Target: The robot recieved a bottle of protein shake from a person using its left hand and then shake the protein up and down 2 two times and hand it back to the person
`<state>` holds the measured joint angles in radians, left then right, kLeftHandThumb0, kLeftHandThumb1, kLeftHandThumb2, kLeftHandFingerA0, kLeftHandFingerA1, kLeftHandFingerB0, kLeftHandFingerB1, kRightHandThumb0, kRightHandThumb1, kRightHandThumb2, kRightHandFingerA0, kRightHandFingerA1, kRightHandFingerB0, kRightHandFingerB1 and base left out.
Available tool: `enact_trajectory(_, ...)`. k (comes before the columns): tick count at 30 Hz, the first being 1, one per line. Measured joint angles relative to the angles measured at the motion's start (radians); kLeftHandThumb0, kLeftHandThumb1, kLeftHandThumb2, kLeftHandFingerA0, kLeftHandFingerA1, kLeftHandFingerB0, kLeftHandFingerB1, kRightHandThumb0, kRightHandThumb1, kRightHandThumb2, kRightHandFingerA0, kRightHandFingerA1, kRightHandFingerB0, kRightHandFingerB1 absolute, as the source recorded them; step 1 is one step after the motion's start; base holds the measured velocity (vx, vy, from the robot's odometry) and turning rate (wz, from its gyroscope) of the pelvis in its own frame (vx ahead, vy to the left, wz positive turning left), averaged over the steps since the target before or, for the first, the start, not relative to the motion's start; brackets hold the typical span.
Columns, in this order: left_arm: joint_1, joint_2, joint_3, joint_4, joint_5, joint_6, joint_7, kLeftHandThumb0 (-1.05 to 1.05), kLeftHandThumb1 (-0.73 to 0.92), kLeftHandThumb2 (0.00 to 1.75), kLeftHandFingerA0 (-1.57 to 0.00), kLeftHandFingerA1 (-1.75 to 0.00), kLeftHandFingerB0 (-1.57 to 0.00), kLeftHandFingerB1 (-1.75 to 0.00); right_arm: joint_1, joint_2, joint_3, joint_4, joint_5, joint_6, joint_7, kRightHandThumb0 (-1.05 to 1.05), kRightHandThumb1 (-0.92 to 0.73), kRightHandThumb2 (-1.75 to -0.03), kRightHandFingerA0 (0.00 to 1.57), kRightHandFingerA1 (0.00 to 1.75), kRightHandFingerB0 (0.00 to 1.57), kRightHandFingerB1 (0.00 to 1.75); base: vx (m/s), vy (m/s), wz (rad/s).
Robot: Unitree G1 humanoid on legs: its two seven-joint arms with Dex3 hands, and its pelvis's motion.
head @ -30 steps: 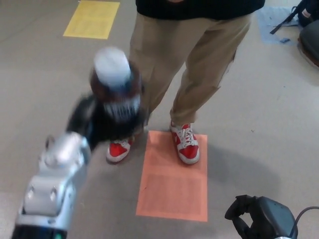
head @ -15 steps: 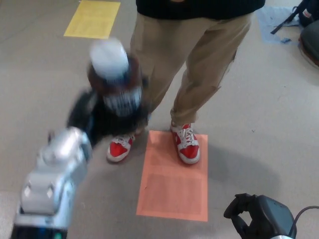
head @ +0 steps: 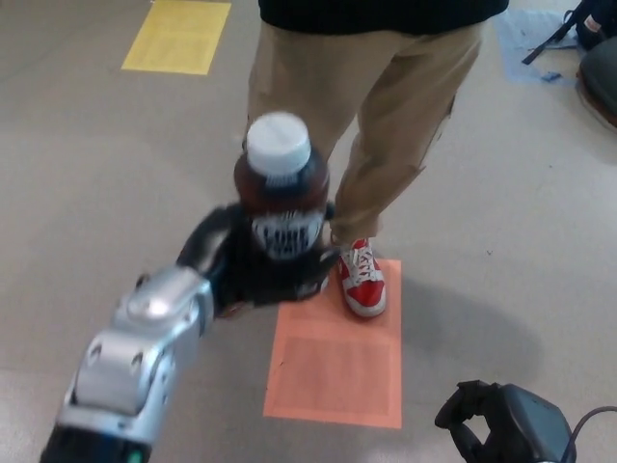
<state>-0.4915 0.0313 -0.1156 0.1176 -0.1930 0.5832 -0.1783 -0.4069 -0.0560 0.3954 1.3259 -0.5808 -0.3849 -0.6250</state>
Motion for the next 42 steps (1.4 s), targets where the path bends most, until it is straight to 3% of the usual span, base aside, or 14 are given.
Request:
enact_trajectory(6,-0.192,0.022,-0.024,0.086,0.002,0.089,-0.021,-0.27,0.76,0.62,-1.13,-0.82,-0.67,-0.86,0.002,0.000,0.001,-0.001,-0.001,0.000,-0.002,-0.48,-0.54,-1.06,0.99,1.03,0.94,0.73,0.00,0.000,0.00)
enact_trajectory(8,-0.279,0.043,-0.047,0.138,0.010,0.126,-0.037,-0.24,0.75,0.63,-1.13,-0.79,-0.52,-0.54,0.002,0.000,-0.001,-0.001,0.000,0.000,0.000,-0.48,-0.51,-1.14,1.04,1.04,0.91,0.83,0.00,0.000,0.00)
enact_trajectory(10,-0.365,0.055,-0.058,0.195,0.016,0.159,-0.052,-0.25,0.74,0.61,-1.14,-0.77,-0.42,-0.47,0.001,0.000,-0.006,-0.001,0.001,0.000,0.003,-0.48,-0.52,-1.14,1.04,1.04,0.91,0.83,0.00,0.000,0.00)
enact_trajectory(11,-0.391,0.056,-0.058,0.215,0.017,0.169,-0.057,-0.25,0.75,0.61,-1.16,-0.74,-0.59,-0.55,0.000,0.000,-0.007,-0.001,0.002,0.000,0.005,-0.48,-0.51,-1.15,1.06,1.11,0.91,0.83,0.00,0.000,0.00)
enact_trajectory(25,-0.526,0.056,-0.052,0.341,0.027,0.239,-0.107,-0.24,0.74,0.62,-1.17,-0.77,-0.56,-0.50,-0.001,0.000,-0.012,-0.001,0.002,0.000,0.013,-0.49,-0.52,-1.14,1.04,1.07,0.91,0.82,0.00,0.000,0.00)
enact_trajectory(26,-0.526,0.056,-0.052,0.342,0.028,0.239,-0.108,-0.25,0.77,0.66,-1.12,-0.84,-0.67,-0.88,-0.001,0.000,-0.012,-0.001,0.002,0.000,0.013,-0.48,-0.51,-1.11,1.04,1.05,0.96,0.72,0.00,0.000,0.00)
enact_trajectory(29,-0.526,0.057,-0.054,0.338,0.035,0.239,-0.108,-0.22,0.78,0.69,-1.10,-0.85,-0.70,-0.96,0.004,0.000,-0.012,-0.001,0.002,-0.002,0.017,-0.48,-0.50,-1.14,1.03,1.02,0.91,0.82,0.00,0.000,0.00)
enact_trajectory(30,-0.526,0.057,-0.055,0.334,0.038,0.239,-0.108,-0.22,0.79,0.65,-1.11,-0.83,-0.66,-0.77,0.006,0.000,-0.012,0.000,0.002,-0.002,0.018,-0.48,-0.51,-1.14,1.04,1.03,0.90,0.82,0.00,0.000,0.00)
enact_trajectory(32,-0.523,0.057,-0.053,0.323,0.043,0.239,-0.107,-0.21,0.82,0.64,-1.10,-0.87,-0.70,-0.91,0.011,0.000,-0.011,0.000,0.002,-0.002,0.020,-0.49,-0.50,-1.14,1.02,1.01,0.90,0.82,0.00,0.000,0.00)
enact_trajectory(33,-0.521,0.057,-0.051,0.318,0.046,0.239,-0.106,-0.22,0.80,0.67,-1.09,-0.93,-0.71,-0.89,0.012,0.000,-0.010,0.000,0.001,-0.003,0.022,-0.48,-0.53,-1.08,1.02,0.98,0.94,0.72,0.00,0.000,0.00)
enact_trajectory(37,-0.518,0.053,-0.020,0.312,0.051,0.239,-0.096,-0.25,0.81,0.63,-1.12,-0.87,-0.70,-0.86,0.012,0.000,-0.010,0.000,0.002,-0.003,0.026,-0.48,-0.51,-1.14,1.01,1.02,0.90,0.82,0.00,0.000,0.00)
enact_trajectory(39,-0.518,0.052,-0.012,0.310,0.053,0.239,-0.093,-0.24,0.81,0.63,-1.12,-0.86,-0.70,-0.93,0.012,0.000,-0.010,0.000,0.002,-0.003,0.027,-0.49,-0.54,-1.08,1.01,1.00,0.94,0.73,0.00,0.000,0.00)
enact_trajectory(41,-0.518,0.052,-0.010,0.304,0.056,0.240,-0.088,-0.23,0.80,0.63,-1.12,-0.86,-0.72,-0.89,0.012,0.000,-0.010,0.000,0.001,-0.004,0.027,-0.49,-0.53,-1.07,1.03,0.99,0.95,0.72,0.00,0.000,0.00)
enact_trajectory(42,-0.518,0.052,-0.009,0.300,0.057,0.240,-0.087,-0.24,0.79,0.64,-1.13,-0.81,-0.73,-0.73,0.012,0.000,-0.010,0.000,0.001,-0.004,0.027,-0.49,-0.50,-1.13,1.03,1.01,0.91,0.82,0.00,0.000,0.00)
